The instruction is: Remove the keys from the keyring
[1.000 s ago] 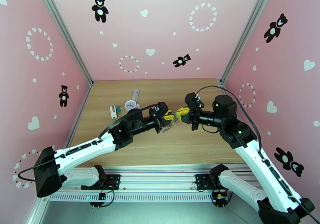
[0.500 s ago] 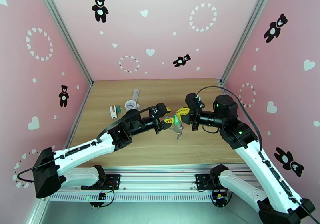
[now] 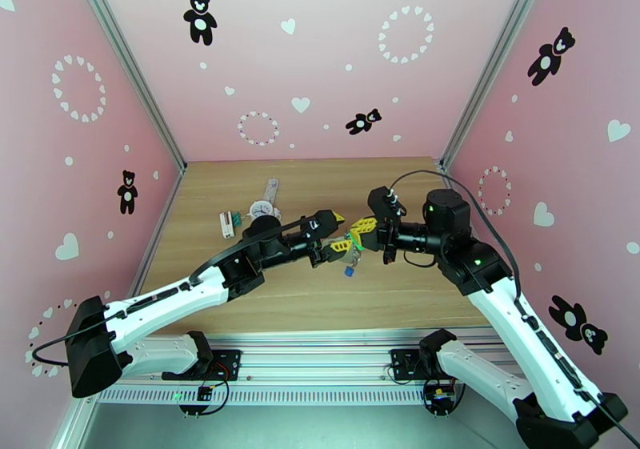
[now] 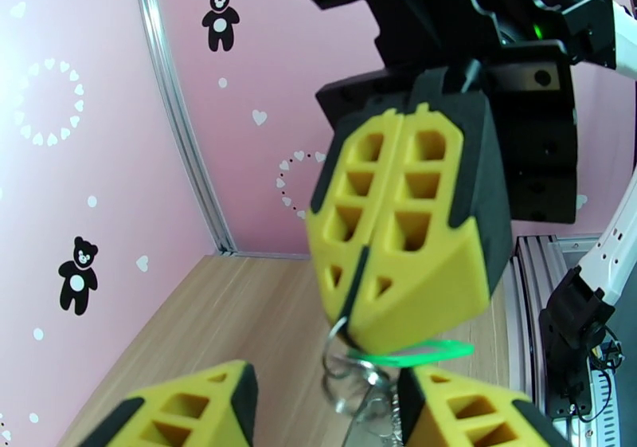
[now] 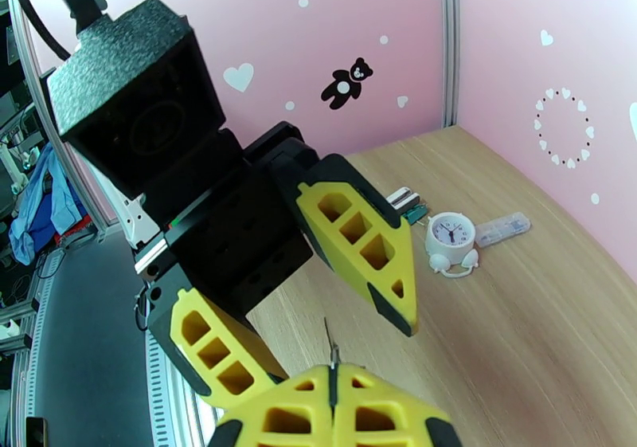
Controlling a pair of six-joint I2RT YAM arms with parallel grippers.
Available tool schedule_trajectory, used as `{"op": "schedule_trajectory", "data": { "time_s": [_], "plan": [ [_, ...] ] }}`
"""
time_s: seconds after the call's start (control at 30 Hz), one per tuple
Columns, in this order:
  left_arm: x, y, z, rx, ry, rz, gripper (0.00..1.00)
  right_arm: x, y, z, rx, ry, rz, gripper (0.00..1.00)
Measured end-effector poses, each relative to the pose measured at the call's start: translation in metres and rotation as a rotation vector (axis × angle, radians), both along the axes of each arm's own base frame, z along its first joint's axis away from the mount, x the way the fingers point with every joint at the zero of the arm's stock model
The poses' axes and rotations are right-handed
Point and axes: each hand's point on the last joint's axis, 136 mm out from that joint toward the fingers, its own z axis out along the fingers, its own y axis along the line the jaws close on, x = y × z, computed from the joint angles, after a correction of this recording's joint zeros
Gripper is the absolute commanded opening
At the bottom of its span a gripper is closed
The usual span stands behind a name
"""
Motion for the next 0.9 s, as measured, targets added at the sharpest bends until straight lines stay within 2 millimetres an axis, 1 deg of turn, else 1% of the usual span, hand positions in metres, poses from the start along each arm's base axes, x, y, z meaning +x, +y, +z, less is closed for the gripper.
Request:
{"op": "schedule_trajectory", "data": {
  "time_s": [0.1,0.23,0.4,0.67,0.9],
  "plan": [
    [0.002,-0.002,-0.001,-0.003,-0.001,0.0,0.53,0.0,0.0,0.0,0.002,0.006,-0.003,0.0],
    [0.004,-0.005,-0.007,0.01,0.004,0.0,0.49,0.0,0.0,0.0,0.004,0.013,-0.005,0.0],
    [0.004,-0.005,-0.007,0.009,0.003,0.001,0.43,0.0,0.0,0.0,0.005,0.015,-0.007,0.0],
    [0.007,-0.001,-0.016,0.013,0.021,0.03,0.45,0.001,-0.001,0.001,0.004,0.012,-0.018,0.0],
    [0.008,0.003,-0.017,-0.02,0.024,0.058,0.44,0.003,-0.003,0.001,0.0,0.007,-0.034,0.0]
  ]
}}
